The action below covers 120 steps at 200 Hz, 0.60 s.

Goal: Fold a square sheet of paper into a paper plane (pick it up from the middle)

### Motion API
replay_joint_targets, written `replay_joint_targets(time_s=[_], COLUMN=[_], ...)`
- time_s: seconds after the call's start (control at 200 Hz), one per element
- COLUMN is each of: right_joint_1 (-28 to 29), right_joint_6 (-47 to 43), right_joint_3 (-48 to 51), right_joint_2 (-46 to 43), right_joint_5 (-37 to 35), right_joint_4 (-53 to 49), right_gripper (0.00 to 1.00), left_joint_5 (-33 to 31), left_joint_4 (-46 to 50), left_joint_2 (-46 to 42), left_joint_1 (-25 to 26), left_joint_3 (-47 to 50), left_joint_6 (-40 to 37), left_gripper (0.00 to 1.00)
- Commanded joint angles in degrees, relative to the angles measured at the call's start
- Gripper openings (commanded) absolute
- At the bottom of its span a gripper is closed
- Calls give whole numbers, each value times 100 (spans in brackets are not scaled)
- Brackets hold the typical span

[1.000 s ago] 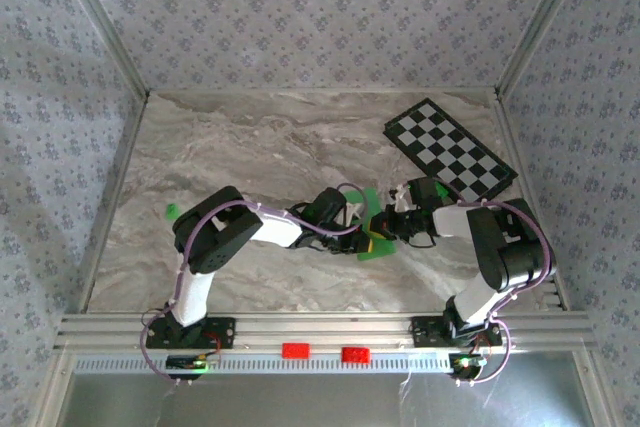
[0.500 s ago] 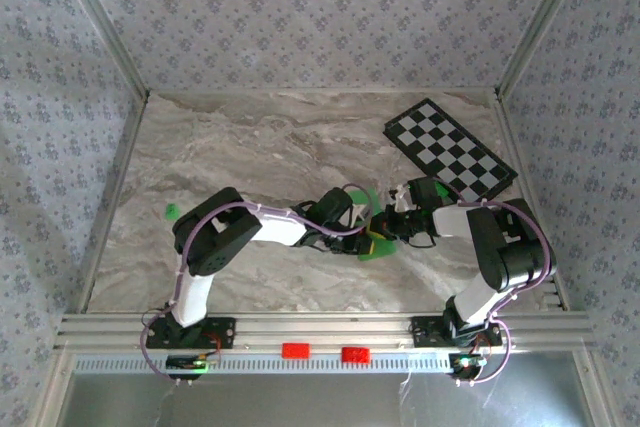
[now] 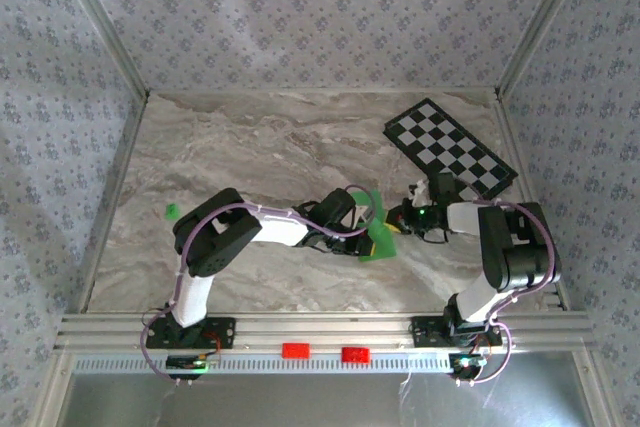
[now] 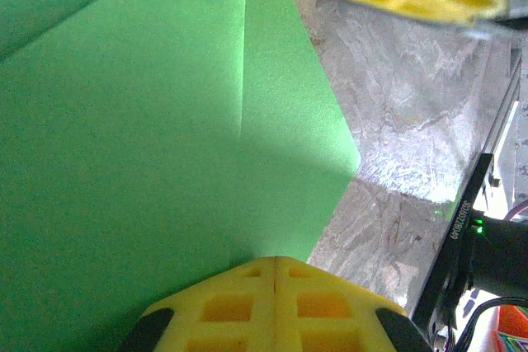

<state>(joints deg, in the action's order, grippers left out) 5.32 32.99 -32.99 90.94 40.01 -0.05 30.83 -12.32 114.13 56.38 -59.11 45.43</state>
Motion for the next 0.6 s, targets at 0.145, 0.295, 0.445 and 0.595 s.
replay_joint_targets(time_s=[0.145, 0.295, 0.445, 0.595], right_joint_1=[3, 331, 743, 832], right_joint_6=[-187, -77, 41, 20], right_joint_3=[-330, -137, 38, 189], right_joint_2=[-521, -1019, -891, -485], right_joint_5=[-82, -213, -25, -131], right_joint_4=[-340, -343, -154, -155], right_gripper=[0, 1, 2, 0], left_joint_5=[-13, -33, 6, 41], left_joint_4=[731, 731, 655, 626], left_joint_2=[311, 294, 288, 213], left_joint_1=[91, 91, 92, 92], left_joint_3=[185, 175, 146, 101], left_joint_6=[-94, -96, -64, 0], left_gripper=[0, 0, 0, 0])
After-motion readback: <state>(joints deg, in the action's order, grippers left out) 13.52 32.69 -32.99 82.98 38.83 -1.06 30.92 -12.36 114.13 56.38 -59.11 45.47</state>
